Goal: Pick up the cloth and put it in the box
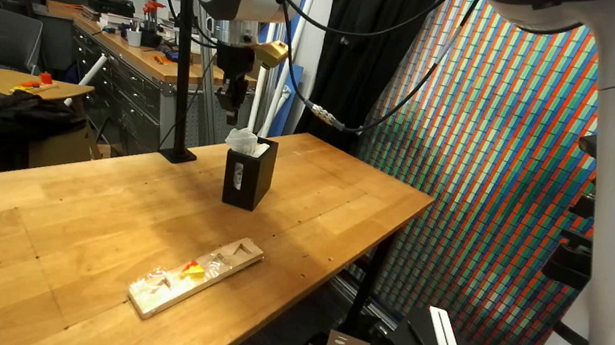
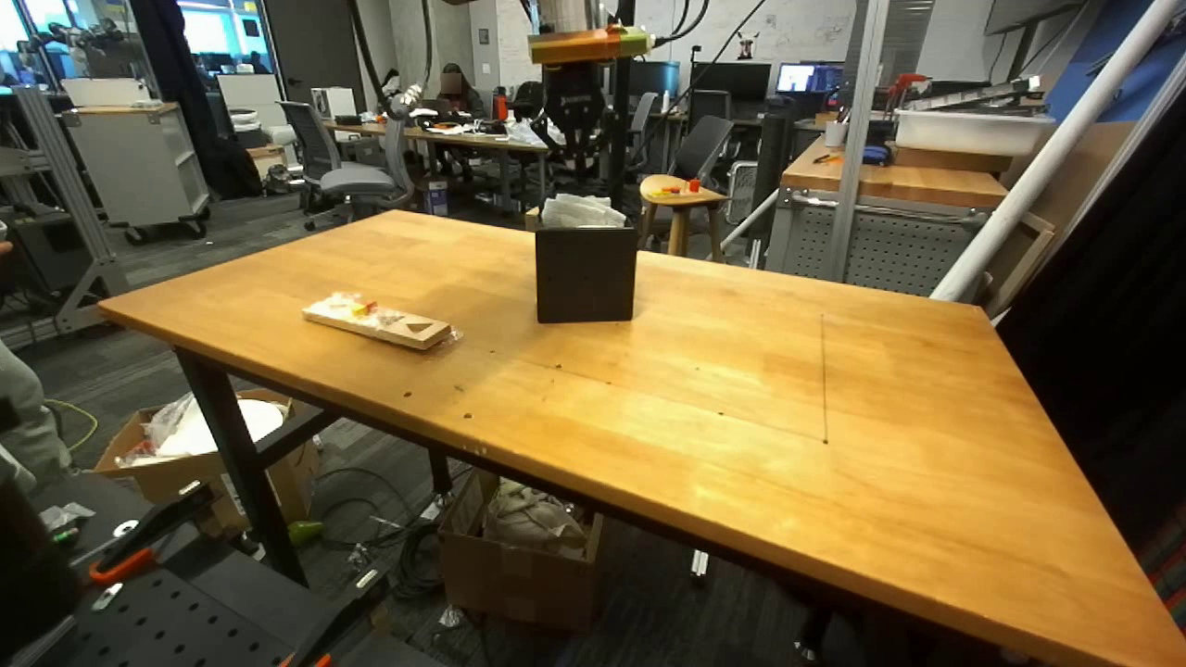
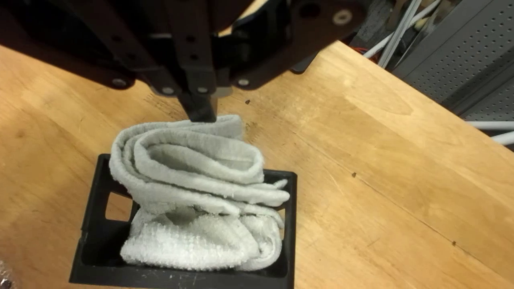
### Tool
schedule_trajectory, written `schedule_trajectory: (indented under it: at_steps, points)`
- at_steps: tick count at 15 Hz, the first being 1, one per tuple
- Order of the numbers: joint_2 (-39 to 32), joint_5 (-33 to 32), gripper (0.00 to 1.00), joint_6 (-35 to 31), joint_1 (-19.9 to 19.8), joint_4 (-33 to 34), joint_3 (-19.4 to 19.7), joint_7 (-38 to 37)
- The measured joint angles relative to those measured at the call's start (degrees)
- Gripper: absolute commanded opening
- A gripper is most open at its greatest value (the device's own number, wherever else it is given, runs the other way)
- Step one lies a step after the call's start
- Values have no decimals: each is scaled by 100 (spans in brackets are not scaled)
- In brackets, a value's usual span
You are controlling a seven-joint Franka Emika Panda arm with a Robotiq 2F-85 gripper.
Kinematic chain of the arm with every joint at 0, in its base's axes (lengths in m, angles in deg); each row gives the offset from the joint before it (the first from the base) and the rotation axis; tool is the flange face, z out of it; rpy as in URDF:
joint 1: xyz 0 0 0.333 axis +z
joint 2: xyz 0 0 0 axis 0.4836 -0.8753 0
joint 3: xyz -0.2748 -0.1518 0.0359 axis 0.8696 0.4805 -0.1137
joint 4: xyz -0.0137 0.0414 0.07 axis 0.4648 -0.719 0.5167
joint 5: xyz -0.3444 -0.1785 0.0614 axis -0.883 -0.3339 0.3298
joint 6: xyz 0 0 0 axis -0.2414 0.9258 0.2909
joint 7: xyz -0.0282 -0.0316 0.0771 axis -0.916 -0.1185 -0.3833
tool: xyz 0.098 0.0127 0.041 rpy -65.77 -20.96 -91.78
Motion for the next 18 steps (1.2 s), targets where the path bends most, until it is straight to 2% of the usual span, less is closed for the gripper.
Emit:
schedule_trajectory:
  at_steps: [7, 18]
  points:
    - [-27, 130, 3, -55, -206, -146, 6, -6]
    - [197, 581, 3, -698, -369, -793, 6, -79]
